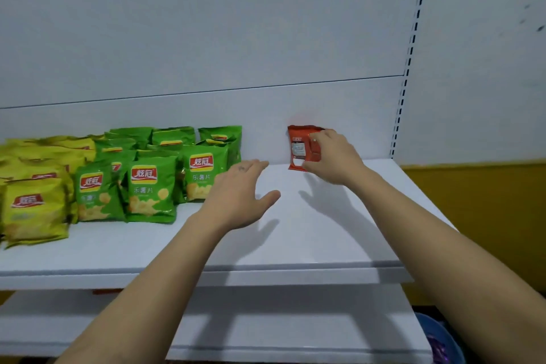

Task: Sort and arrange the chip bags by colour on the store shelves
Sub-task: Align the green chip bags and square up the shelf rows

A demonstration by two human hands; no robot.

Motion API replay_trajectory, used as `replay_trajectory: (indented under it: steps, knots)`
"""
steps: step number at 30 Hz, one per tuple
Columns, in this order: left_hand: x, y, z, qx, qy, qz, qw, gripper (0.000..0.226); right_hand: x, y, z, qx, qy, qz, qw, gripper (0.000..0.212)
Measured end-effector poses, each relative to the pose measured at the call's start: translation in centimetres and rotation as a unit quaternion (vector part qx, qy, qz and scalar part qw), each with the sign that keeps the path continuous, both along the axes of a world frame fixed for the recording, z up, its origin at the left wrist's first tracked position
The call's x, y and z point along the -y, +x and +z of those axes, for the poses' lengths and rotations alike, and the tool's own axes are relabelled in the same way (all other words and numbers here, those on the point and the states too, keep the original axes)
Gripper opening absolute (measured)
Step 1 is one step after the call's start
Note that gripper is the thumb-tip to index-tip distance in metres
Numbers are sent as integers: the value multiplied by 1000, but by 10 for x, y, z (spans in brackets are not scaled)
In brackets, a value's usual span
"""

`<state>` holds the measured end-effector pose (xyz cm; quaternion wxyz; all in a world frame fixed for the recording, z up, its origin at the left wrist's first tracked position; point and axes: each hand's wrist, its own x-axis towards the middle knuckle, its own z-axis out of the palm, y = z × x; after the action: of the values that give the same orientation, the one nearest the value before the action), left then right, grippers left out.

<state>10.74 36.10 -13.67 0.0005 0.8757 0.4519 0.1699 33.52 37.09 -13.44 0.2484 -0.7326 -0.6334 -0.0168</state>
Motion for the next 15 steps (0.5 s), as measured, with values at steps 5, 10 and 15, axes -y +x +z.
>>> replay_trajectory:
  steps: [5,10,15]
  knots:
    - [-9,29,2,-2,1,22,1000,66,-53,37,5,15,13,-46,999,73]
    - [-10,37,-1,16,-7,44,999,65,-75,52,-7,44,-1,-90,995,60]
    - [-3,48,-5,31,-5,63,998,63,-56,51,-12,-126,33,-33,991,22]
